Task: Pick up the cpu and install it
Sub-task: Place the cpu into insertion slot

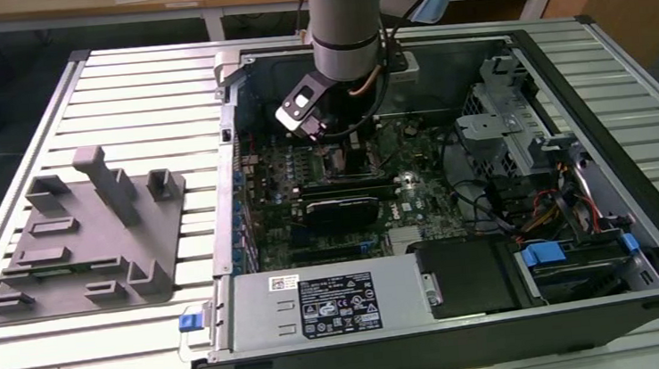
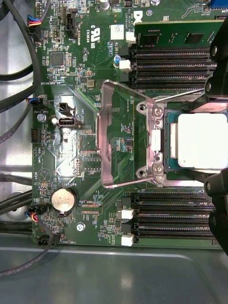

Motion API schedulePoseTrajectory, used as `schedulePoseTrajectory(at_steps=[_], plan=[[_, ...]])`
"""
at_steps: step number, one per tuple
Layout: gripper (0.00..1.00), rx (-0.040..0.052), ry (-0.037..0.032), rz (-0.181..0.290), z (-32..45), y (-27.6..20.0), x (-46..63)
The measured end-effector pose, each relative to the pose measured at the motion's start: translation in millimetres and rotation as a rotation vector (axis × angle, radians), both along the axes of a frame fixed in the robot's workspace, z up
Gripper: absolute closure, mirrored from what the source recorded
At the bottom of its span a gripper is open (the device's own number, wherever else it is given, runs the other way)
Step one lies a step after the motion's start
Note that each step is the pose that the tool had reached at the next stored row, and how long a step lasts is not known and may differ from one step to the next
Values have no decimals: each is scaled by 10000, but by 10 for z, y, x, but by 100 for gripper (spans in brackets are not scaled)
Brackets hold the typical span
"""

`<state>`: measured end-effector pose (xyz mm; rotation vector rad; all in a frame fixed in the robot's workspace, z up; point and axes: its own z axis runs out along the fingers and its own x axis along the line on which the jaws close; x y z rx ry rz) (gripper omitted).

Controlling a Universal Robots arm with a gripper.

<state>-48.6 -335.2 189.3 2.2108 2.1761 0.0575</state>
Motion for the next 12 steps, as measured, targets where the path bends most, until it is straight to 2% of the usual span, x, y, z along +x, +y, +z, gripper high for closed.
schedulePoseTrajectory(at_steps=[10, 11, 12], plan=[[45, 13, -7, -1, -6, 2, 1], [39, 10, -6, 0, -5, 2, 1], [39, 7, -4, -1, -4, 1, 0]])
